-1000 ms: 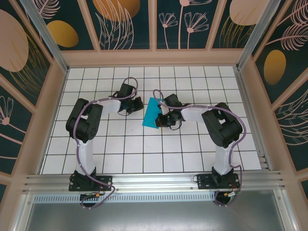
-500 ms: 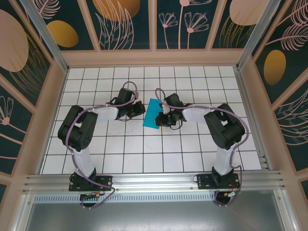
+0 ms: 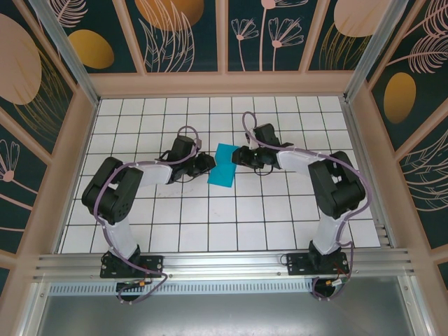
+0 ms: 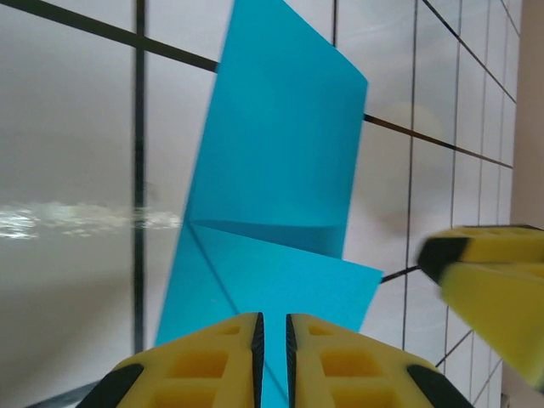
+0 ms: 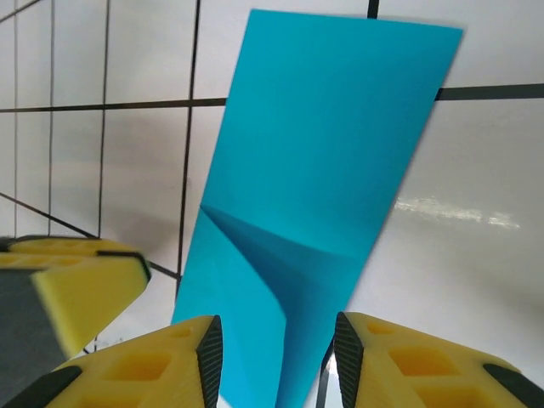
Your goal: Fold a paper plane with a square sheet of paper (pick it up from the middle)
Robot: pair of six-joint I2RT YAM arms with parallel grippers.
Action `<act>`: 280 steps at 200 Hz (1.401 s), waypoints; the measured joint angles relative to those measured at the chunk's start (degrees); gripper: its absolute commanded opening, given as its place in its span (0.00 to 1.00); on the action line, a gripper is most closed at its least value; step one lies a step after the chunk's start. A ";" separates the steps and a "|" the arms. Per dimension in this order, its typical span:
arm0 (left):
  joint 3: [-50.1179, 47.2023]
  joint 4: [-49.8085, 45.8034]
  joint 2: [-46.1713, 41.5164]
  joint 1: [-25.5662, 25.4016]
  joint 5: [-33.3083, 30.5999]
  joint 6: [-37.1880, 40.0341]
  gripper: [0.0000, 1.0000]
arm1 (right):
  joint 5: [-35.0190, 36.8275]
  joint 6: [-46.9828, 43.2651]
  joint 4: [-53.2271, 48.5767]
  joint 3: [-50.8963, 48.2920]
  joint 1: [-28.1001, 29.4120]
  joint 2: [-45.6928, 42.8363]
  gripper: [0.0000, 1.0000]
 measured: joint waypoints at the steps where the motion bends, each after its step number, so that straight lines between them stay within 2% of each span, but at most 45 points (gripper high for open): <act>1: 0.02 0.04 0.00 -0.07 0.02 -0.07 0.17 | -0.09 0.00 0.00 0.07 0.00 0.20 0.42; 30: 0.00 0.37 0.04 -0.81 1.25 -0.72 0.15 | -2.49 -1.11 0.04 0.98 0.04 3.08 0.37; 59: 0.02 0.39 0.48 -0.83 1.79 -1.18 0.16 | -4.00 -1.84 -0.22 1.55 0.04 4.87 0.20; 95: 0.02 0.37 1.27 -0.83 2.27 -2.16 0.18 | -4.46 -2.14 -0.46 2.27 -0.02 6.64 0.10; 129: 0.26 0.35 2.10 -0.83 2.29 -2.84 0.20 | -3.89 -2.10 -0.44 2.27 -0.44 7.06 0.07; 249: 5.66 0.74 7.63 -0.83 5.16 -3.39 0.28 | -3.43 -1.62 -0.35 2.14 -0.87 7.34 0.07; 280: 6.86 0.83 8.90 -0.83 6.10 -2.95 0.27 | -3.48 -1.62 -0.35 2.14 -1.05 7.34 0.08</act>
